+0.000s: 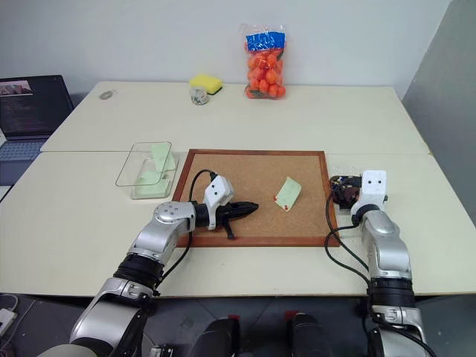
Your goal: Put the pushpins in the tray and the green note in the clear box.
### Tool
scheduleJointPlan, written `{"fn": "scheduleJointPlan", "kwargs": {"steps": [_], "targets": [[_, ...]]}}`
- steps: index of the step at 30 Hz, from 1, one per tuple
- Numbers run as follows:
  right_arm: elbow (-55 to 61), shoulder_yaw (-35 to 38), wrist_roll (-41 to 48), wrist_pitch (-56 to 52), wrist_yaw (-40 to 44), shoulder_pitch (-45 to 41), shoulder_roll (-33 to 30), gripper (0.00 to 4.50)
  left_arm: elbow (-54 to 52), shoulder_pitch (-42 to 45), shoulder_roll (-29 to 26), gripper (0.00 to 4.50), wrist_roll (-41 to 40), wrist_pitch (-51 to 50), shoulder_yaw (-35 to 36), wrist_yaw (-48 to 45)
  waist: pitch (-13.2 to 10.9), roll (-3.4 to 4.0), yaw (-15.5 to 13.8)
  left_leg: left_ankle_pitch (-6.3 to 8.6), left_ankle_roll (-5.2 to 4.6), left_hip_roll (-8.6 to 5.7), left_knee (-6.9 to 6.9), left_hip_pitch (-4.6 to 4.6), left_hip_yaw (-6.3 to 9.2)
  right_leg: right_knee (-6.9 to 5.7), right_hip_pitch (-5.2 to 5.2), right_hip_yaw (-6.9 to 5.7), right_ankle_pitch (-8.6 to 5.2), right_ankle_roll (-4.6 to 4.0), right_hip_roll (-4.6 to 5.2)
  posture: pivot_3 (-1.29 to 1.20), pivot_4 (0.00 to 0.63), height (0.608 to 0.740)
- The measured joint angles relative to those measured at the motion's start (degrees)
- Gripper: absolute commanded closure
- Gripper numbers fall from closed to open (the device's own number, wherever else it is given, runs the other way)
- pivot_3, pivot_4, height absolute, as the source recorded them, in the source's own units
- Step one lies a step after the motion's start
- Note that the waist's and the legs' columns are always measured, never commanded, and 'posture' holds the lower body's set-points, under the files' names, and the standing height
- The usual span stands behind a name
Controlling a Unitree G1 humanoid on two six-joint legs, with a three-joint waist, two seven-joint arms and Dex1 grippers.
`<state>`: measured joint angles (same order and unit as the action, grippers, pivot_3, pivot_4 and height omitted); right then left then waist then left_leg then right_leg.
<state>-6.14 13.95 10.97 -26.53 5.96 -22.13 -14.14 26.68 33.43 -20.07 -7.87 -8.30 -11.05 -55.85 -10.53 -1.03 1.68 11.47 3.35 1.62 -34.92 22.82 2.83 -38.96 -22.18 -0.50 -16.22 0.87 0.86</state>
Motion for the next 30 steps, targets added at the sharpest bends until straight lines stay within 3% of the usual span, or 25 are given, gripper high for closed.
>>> {"fn": "scheduleJointPlan", "kwargs": {"steps": [12,18,30], "targets": [[7.5,1.3,5.8,0.1,4.2,-0.7,-0.5,0.22,0.1,0.0,0.0,4.5,0.0,0.2,-0.1,0.0,0.0,0.0,0.0,0.0,0.0,0.0,0.0,0.0,0.0,0.01,0.0,-0.01,0.0,0.0,0.0,0.0,0.15,0.74],[14.5,-10.0,6.0,3.8,18.6,3.0,-4.7,0.22,0.5,0.4,0.0,4.5,0.0,0.3,-0.5,-0.2,0.0,0.0,0.0,0.0,-0.01,0.01,0.0,0.01,0.03,0.04,0.0,-0.04,-0.01,0.01,-0.01,0.0,0.15,0.74],[16.5,-23.1,5.2,5.4,31.6,7.9,-7.3,0.22,0.3,0.4,-0.1,4.5,0.0,0.2,-0.7,-0.2,0.0,-0.03,-0.1,0.0,0.0,0.0,0.0,0.02,0.06,0.09,0.01,-0.08,-0.01,0.01,0.0,0.0,0.15,0.74]]}}
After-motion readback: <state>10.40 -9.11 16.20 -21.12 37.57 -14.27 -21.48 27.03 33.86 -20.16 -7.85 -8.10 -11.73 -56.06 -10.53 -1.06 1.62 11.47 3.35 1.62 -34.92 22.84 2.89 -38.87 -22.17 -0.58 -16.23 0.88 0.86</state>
